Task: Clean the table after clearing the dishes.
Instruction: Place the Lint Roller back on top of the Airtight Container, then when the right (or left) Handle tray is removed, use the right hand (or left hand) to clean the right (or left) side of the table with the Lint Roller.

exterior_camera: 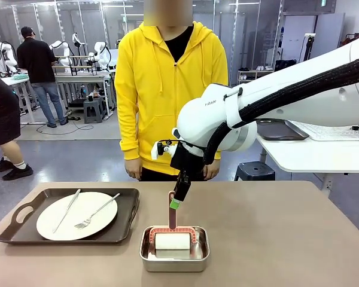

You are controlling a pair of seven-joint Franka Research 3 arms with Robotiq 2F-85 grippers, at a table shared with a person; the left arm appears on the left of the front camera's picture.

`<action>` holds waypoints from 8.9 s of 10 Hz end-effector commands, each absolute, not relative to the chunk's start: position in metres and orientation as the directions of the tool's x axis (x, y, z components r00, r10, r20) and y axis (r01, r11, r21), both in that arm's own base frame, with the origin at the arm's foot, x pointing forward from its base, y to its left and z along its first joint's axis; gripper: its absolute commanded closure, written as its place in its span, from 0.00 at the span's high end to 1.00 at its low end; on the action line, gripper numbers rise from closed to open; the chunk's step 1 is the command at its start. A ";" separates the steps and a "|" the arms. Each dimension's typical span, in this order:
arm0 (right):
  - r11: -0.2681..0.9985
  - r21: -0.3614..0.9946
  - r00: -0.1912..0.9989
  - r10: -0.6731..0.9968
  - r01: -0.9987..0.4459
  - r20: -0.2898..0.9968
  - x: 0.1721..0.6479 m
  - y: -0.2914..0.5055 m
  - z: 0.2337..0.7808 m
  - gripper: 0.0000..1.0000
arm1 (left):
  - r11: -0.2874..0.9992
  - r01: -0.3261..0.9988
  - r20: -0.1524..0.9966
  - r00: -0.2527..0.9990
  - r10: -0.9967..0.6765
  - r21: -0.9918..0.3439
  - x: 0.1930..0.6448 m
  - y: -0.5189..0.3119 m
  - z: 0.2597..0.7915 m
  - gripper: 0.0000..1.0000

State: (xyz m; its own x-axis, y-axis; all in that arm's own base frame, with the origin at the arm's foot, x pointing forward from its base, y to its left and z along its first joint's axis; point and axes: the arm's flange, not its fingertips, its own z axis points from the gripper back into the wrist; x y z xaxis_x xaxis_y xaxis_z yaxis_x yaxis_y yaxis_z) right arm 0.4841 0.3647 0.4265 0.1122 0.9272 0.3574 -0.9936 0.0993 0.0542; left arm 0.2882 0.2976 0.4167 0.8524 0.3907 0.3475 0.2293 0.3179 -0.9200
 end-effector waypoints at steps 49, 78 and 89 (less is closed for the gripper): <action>0.172 0.978 0.960 -0.231 -0.123 0.161 0.463 -0.321 0.449 0.87 | 0.320 0.237 0.355 0.849 0.390 -0.917 0.286 0.299 0.419 1.00; 0.172 0.978 0.960 -0.231 -0.123 0.161 0.463 -0.321 0.449 0.87 | 0.481 0.762 0.473 0.647 -0.599 -0.433 0.443 -0.136 0.579 1.00; 0.172 0.978 0.960 -0.231 -0.123 0.161 0.463 -0.321 0.449 0.87 | 0.276 0.930 0.354 0.350 -0.867 -0.244 0.441 -0.260 0.568 1.00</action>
